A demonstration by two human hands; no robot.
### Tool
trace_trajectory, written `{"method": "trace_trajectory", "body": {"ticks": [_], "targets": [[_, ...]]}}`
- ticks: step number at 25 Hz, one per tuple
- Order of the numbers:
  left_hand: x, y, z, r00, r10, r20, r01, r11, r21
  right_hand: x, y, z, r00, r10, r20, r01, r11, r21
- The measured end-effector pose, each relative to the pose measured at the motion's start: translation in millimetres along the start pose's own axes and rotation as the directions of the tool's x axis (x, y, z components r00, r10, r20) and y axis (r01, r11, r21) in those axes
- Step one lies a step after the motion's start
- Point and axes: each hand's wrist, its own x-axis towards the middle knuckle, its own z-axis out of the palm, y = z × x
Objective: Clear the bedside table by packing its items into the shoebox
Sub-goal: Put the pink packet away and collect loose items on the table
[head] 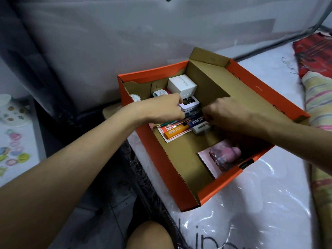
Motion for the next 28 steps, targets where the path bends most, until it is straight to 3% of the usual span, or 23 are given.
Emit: {"method": "trace_trajectory", "body": {"ticks": [1, 2, 3, 5, 6, 8, 14, 15, 16, 18, 20, 24, 28], "targets": [[-1, -1, -1, 1.0, 0.002, 0.028, -0.002, 1.0, 0.004, 2, 1, -9, 0.994, 0.108, -0.028, -0.095, 0.952, 0.29], [-1, -3, -2, 0.999, 0.008, 0.039, -0.008, 1.0, 0.013, 4, 0, -17, 0.978, 0.21, -0.014, -0.16, 0.786, 0.597], [-1, -4, -2, 0.999, 0.019, 0.029, -0.02, 1.0, 0.02, 7, -3, -25, 0.964, 0.262, 0.038, -0.184, 0.556, 0.811], [-2, -5, -3, 0.998, 0.057, -0.014, -0.058, 0.998, -0.033, 10, -14, -35, 0.961, 0.228, 0.155, -0.203, 0.206, 0.957], [-3, -6, -4, 0.997, 0.071, -0.034, -0.074, 0.994, -0.084, 11, -20, -38, 0.966, 0.185, 0.181, -0.205, 0.119, 0.971], [-5, -7, -4, 0.995, 0.081, -0.066, -0.089, 0.987, -0.133, 14, -29, -38, 0.973, 0.146, 0.18, -0.191, 0.064, 0.98], [-6, -6, 0, 0.989, 0.051, -0.137, -0.081, 0.972, -0.222, 13, -26, -41, 0.961, 0.195, 0.197, -0.216, 0.079, 0.973], [-6, -6, 1, 0.988, 0.052, -0.145, -0.084, 0.971, -0.223, 9, -23, -42, 0.962, 0.213, 0.174, -0.211, 0.166, 0.963], [-5, -7, 1, 0.984, 0.057, -0.167, -0.092, 0.973, -0.211, 4, -18, -42, 0.964, 0.237, 0.123, -0.202, 0.343, 0.918], [-4, -9, 3, 0.971, 0.069, -0.229, -0.107, 0.982, -0.156, -8, -9, -39, 0.974, 0.225, -0.013, -0.165, 0.75, 0.64], [-2, -9, 5, 0.966, 0.089, -0.242, -0.117, 0.987, -0.107, -19, -6, -29, 0.989, 0.15, -0.012, -0.133, 0.912, 0.389], [2, -11, 9, 0.972, 0.124, -0.2, -0.129, 0.992, -0.011, -24, -15, -5, 0.996, 0.012, 0.083, -0.036, 0.956, 0.291], [5, -12, 10, 0.973, 0.128, -0.192, -0.132, 0.991, -0.009, -19, -15, 7, 0.994, 0.008, 0.11, -0.048, 0.93, 0.365]]}}
